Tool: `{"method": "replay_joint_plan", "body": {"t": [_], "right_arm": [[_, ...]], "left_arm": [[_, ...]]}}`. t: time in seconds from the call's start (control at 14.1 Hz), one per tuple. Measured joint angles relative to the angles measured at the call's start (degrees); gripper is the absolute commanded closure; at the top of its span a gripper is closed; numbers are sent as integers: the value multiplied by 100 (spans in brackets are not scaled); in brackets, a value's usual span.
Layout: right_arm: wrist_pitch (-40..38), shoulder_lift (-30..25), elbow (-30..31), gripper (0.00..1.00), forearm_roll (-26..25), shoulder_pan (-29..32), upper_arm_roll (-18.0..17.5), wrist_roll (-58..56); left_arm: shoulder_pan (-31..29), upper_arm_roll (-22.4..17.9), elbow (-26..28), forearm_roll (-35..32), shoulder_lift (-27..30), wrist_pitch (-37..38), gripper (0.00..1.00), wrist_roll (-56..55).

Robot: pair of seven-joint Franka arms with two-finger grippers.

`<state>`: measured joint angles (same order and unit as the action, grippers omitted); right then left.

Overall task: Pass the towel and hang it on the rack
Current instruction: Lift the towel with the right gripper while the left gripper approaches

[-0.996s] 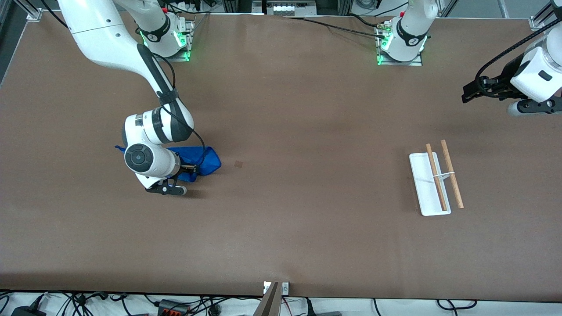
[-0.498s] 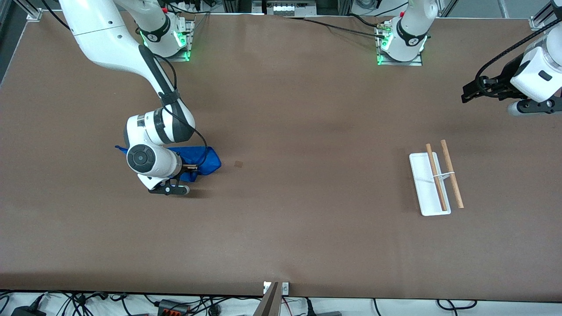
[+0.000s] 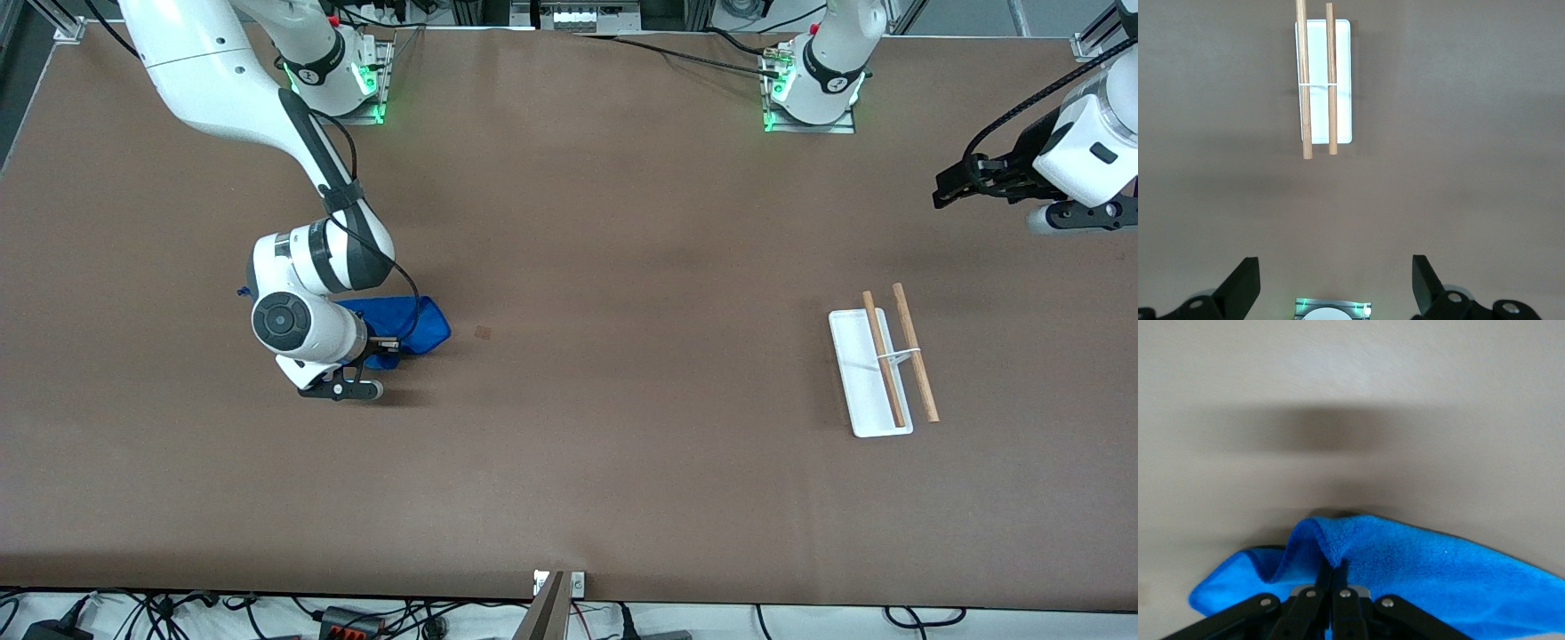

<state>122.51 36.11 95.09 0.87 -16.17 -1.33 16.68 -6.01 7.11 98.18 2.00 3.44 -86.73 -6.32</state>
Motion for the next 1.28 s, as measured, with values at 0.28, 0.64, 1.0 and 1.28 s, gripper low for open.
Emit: {"method": "replay_joint_plan", "body": {"t": [0.28,0.64,1.0,1.28], "right_arm": [[-1680,-224,-1571,100,20,-30,-727,-7],[-2252,-343,-2927,100,903,-128,-1494,264],[-722,-166,-3141,100,1028,-283,-2564,682],[547,-95,-3149,100,1028,-774,-2654,1378]], "left_arm": [[-2,-18,0,6,-1,0,0,0],[-5,-25,0,8,-18,9,0,0],[-63,-32,0,24,-117,27,0,216],[-199,-36,0,29,-530,-173,0,1508]]}}
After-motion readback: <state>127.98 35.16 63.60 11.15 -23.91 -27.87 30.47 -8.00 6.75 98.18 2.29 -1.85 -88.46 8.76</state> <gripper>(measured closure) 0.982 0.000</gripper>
